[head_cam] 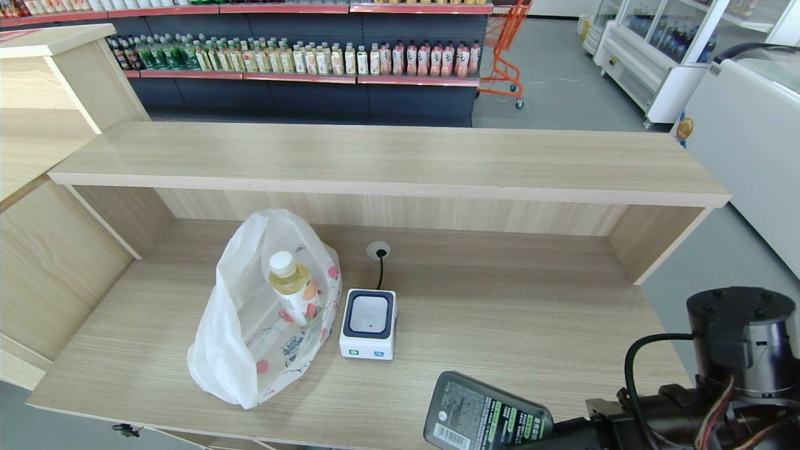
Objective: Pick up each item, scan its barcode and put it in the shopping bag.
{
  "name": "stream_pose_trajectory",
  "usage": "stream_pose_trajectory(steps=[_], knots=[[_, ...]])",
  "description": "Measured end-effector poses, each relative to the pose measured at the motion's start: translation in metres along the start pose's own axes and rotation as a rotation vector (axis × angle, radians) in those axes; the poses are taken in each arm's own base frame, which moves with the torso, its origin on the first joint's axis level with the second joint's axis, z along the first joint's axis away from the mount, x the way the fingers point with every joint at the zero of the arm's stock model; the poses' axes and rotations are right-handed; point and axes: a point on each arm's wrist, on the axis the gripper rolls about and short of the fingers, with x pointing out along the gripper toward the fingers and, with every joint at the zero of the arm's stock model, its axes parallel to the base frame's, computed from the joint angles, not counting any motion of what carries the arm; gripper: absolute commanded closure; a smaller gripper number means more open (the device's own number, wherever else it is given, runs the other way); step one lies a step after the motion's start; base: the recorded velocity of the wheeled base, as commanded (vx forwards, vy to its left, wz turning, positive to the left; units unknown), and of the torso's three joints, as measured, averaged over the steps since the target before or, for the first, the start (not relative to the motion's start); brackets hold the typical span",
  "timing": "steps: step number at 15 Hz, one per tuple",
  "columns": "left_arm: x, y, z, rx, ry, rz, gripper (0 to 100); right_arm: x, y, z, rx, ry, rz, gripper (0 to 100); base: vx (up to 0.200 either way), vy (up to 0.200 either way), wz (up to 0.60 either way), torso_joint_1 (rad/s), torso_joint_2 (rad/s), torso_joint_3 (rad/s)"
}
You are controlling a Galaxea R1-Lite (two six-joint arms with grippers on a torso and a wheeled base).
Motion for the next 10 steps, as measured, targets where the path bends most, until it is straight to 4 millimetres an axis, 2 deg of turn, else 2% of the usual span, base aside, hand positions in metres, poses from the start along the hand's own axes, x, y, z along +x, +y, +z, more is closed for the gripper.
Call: stream_pose_trajectory(steps=[3, 5, 7, 8, 10], knots=[[0.0, 0.0, 0.0, 0.0, 0.0, 0.0, 0, -0.001, 0.001, 0.004, 0.011, -0.009, -0.001, 100, 0.0, 0.0, 0.0, 0.0, 0.0, 0.0], [0.0, 0.0, 0.0, 0.0, 0.0, 0.0, 0, -0.003, -0.003, 0.001, 0.118, 0.006, -0.011, 100, 0.0, 0.0, 0.0, 0.0, 0.0, 0.0], [0.0, 0.0, 0.0, 0.0, 0.0, 0.0, 0, -0.01, -0.012, -0.006, 0.356, 0.049, -0.031, 100, 0.0, 0.0, 0.0, 0.0, 0.0, 0.0], [0.0, 0.0, 0.0, 0.0, 0.0, 0.0, 0, -0.016, -0.015, -0.009, 0.535, 0.097, -0.028, 100, 0.0, 0.0, 0.0, 0.0, 0.0, 0.0], [0.0, 0.0, 0.0, 0.0, 0.0, 0.0, 0, -0.038, -0.02, -0.015, 0.801, 0.244, -0.038, 100, 0.0, 0.0, 0.0, 0.0, 0.0, 0.0]])
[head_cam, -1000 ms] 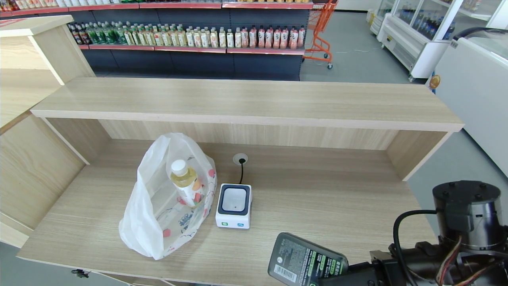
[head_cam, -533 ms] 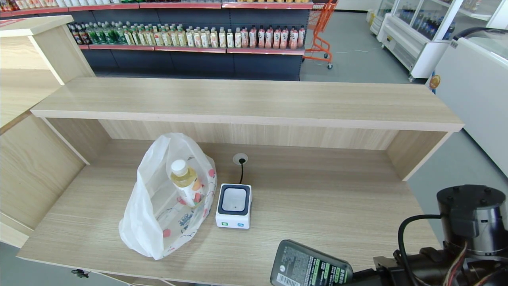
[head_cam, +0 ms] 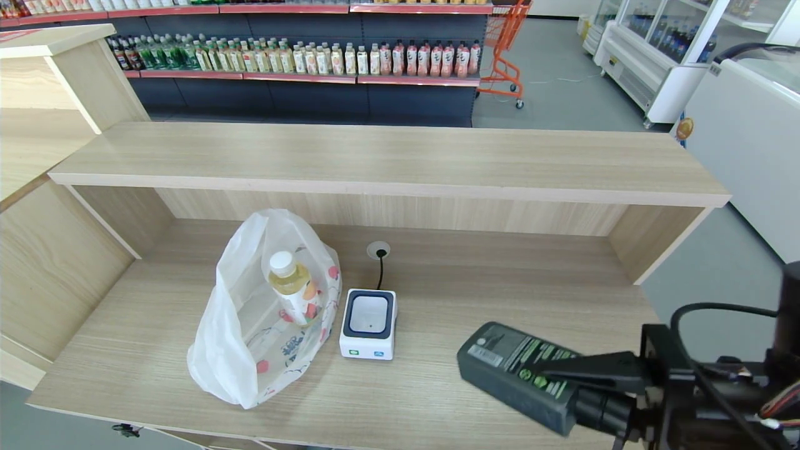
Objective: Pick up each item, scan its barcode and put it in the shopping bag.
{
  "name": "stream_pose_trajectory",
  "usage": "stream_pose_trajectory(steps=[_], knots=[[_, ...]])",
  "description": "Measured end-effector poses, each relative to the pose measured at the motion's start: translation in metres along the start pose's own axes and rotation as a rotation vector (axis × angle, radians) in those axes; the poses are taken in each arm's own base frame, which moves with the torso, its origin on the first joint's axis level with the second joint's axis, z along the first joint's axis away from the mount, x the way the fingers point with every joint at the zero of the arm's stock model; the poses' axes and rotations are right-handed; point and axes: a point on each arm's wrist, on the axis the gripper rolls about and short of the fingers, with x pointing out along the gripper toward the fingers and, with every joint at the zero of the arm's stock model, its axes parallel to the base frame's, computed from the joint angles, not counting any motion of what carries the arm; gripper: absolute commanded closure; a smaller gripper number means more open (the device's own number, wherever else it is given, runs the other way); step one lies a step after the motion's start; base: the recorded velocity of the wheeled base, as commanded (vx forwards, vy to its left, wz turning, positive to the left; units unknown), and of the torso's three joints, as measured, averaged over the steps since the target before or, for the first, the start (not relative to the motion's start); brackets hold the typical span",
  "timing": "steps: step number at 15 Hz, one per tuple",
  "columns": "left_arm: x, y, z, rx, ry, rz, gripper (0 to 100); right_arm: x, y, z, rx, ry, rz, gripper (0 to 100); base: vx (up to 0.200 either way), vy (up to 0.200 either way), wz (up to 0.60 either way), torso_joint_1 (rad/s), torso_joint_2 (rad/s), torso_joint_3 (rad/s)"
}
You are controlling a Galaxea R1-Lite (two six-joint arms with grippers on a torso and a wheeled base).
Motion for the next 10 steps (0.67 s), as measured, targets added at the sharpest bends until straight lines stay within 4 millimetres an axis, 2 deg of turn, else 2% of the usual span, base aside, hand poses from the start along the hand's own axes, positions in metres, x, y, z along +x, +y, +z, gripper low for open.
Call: stream_pose_trajectory(steps=[4, 8, 10], knots=[[0.0, 0.0, 0.0, 0.0, 0.0, 0.0, 0, -0.041, -0.002, -0.014, 0.539, 0.147, -0.109, 100, 0.0, 0.0, 0.0, 0.0, 0.0, 0.0], [0.0, 0.0, 0.0, 0.0, 0.0, 0.0, 0, -0.059, -0.006, -0.02, 1.336, 0.198, -0.288, 100, 0.0, 0.0, 0.0, 0.0, 0.0, 0.0], [0.0, 0.0, 0.0, 0.0, 0.0, 0.0, 0, -0.063, -0.006, -0.022, 1.656, 0.233, -0.404, 100, 0.0, 0.0, 0.0, 0.0, 0.0, 0.0]])
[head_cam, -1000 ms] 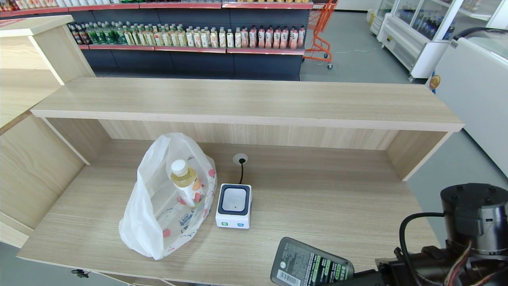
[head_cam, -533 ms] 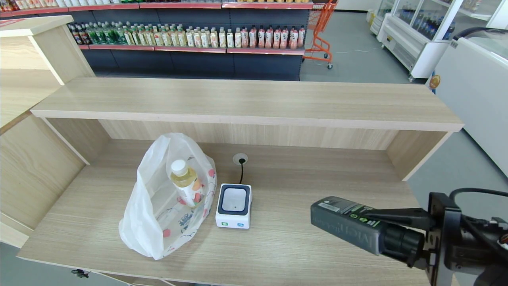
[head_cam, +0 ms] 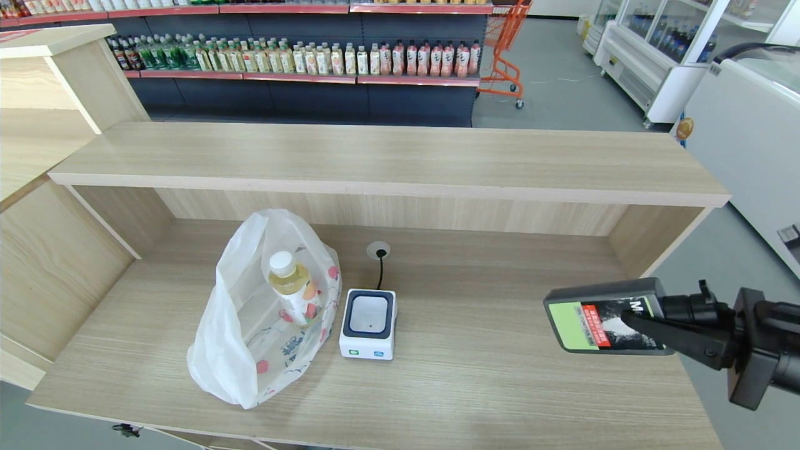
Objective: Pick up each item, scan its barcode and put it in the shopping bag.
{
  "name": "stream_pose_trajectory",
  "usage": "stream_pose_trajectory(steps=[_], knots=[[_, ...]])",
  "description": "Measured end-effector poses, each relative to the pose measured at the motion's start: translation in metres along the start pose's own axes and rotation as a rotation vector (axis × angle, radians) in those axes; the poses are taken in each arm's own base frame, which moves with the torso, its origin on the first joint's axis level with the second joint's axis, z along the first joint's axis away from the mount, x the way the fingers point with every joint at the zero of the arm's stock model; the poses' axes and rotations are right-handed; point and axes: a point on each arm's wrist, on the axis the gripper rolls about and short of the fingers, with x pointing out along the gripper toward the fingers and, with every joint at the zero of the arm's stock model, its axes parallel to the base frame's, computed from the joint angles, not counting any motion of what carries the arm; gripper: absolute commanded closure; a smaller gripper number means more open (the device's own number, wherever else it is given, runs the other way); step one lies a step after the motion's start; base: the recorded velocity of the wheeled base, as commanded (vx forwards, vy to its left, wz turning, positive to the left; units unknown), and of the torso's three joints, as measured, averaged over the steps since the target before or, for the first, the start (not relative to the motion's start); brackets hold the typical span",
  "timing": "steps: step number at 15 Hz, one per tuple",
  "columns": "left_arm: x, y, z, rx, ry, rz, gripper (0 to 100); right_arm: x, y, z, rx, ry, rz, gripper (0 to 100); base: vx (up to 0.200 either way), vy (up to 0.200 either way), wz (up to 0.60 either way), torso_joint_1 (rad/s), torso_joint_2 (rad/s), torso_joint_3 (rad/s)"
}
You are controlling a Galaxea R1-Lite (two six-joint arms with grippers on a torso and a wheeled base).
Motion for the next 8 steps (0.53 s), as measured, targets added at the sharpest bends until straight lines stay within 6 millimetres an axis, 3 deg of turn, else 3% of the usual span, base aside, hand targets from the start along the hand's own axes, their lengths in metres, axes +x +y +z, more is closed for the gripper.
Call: stream_pose_trajectory(steps=[4, 6, 8], knots=[[0.0, 0.0, 0.0, 0.0, 0.0, 0.0, 0, 0.0024, 0.0006, -0.0059, 0.552, 0.026, -0.063, 100, 0.0, 0.0, 0.0, 0.0, 0.0, 0.0], [0.0, 0.0, 0.0, 0.0, 0.0, 0.0, 0, 0.0045, 0.0025, -0.0072, 0.681, 0.04, -0.059, 100, 0.0, 0.0, 0.0, 0.0, 0.0, 0.0], [0.0, 0.0, 0.0, 0.0, 0.0, 0.0, 0, 0.0053, 0.0032, -0.0084, 0.691, 0.048, -0.056, 100, 0.0, 0.0, 0.0, 0.0, 0.0, 0.0]])
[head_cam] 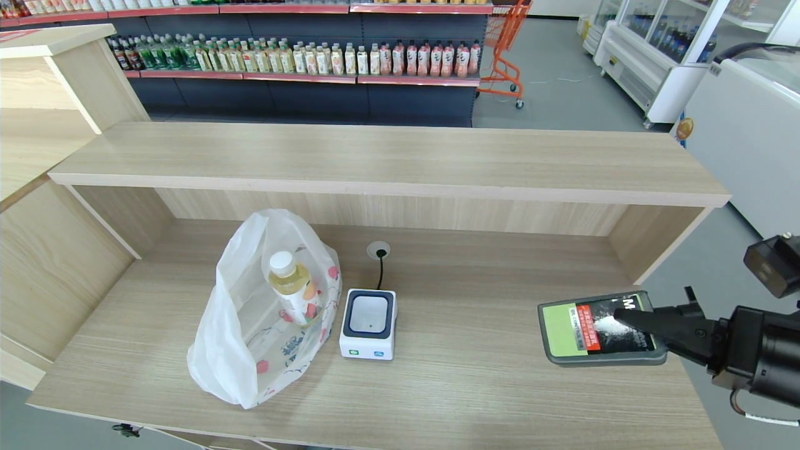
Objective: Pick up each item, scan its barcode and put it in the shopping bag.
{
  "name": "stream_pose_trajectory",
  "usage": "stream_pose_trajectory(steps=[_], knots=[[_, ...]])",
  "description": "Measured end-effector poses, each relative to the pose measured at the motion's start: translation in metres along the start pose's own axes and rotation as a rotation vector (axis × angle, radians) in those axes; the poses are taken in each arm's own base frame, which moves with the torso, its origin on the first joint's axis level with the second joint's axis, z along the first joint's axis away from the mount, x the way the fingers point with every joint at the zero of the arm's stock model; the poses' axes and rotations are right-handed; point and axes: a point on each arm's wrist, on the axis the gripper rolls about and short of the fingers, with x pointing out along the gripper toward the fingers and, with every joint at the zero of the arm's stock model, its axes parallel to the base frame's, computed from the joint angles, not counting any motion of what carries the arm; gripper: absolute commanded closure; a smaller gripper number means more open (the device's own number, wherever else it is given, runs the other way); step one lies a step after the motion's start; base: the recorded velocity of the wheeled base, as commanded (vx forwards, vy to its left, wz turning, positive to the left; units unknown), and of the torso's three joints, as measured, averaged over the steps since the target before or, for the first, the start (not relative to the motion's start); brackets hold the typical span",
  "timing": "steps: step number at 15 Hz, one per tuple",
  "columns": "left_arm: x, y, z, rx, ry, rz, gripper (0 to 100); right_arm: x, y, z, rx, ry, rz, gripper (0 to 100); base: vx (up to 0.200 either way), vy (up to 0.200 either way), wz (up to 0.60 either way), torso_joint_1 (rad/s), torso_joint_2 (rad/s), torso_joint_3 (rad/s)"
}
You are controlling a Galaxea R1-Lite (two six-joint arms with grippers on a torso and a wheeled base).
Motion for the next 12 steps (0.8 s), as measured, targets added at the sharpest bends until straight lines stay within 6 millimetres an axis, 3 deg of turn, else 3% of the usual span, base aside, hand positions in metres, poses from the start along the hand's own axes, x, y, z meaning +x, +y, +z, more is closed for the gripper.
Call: stream_pose_trajectory(steps=[4, 12], knots=[[0.0, 0.0, 0.0, 0.0, 0.0, -0.001, 0, -0.0019, -0.0019, -0.0048, 0.01, 0.01, -0.008, 100, 0.0, 0.0, 0.0, 0.0, 0.0, 0.0], [0.0, 0.0, 0.0, -0.004, 0.0, 0.0, 0, -0.0064, -0.0016, -0.0073, 0.041, 0.013, -0.021, 100, 0.0, 0.2, 0.0, 0.002, 0.0, 0.001]])
